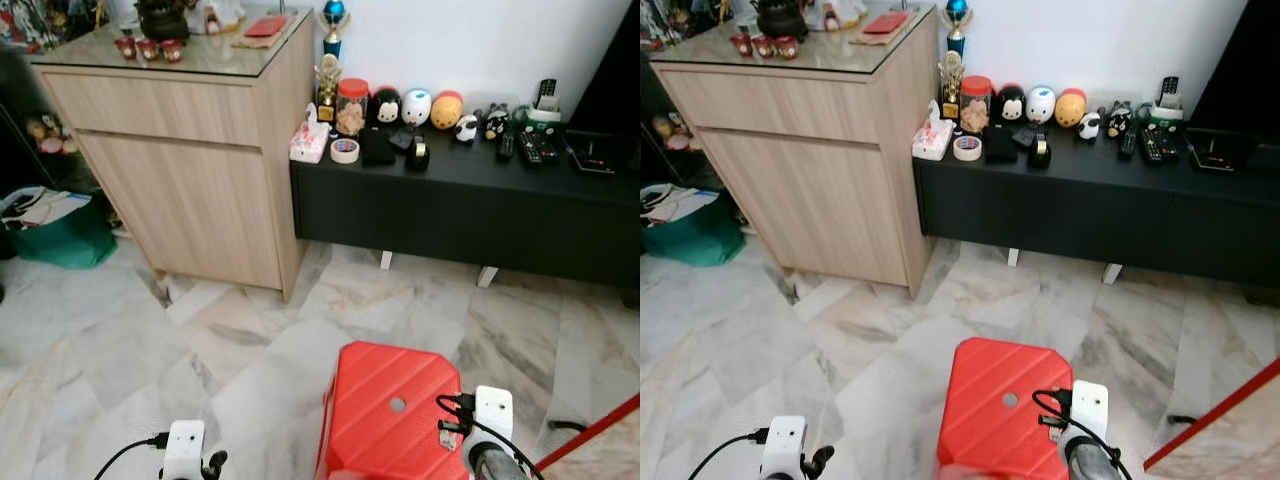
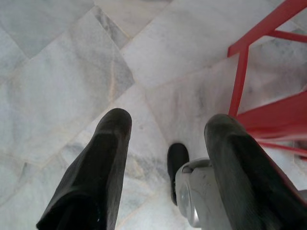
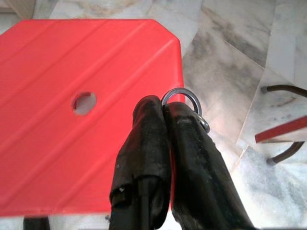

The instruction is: Hang keys on a hook

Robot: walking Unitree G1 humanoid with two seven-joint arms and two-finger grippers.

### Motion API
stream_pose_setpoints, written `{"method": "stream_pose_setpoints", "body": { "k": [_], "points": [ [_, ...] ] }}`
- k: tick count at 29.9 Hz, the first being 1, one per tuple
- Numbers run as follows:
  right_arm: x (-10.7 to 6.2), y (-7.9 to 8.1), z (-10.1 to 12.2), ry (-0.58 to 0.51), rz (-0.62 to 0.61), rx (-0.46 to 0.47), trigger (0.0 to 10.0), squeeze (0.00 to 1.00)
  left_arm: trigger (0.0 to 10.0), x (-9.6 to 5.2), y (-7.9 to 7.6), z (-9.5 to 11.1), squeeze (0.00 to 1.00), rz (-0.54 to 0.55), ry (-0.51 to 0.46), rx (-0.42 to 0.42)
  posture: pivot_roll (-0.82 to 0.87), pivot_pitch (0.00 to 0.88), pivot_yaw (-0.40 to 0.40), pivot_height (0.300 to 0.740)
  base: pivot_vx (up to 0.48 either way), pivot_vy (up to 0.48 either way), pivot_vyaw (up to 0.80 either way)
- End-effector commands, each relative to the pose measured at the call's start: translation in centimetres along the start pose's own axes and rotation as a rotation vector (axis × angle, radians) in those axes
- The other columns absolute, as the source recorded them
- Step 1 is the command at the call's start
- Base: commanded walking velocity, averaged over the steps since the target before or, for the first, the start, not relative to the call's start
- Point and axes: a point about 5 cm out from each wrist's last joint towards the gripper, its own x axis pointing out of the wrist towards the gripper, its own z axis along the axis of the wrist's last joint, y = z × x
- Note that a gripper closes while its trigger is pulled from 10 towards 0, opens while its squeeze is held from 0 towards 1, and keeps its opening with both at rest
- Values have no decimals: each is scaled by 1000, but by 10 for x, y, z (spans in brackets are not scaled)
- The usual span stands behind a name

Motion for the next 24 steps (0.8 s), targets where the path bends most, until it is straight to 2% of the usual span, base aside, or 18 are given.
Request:
{"method": "stream_pose_setpoints", "body": {
  "k": [1,15,24],
  "points": [
    [0,1,0,5,1,6,10000,0,10000,-2,0,-8,0,7,32,-11,32,0,-8,740,-277,0,0],
    [2,6,6,-12,10,2,10000,0,10000,-3,-1,-11,0,9,36,-21,34,0,-9,740,-276,0,0],
    [2,6,6,-15,11,2,10000,0,10000,-4,0,-11,0,18,32,-29,34,0,-11,740,0,0,0]
  ]
}}
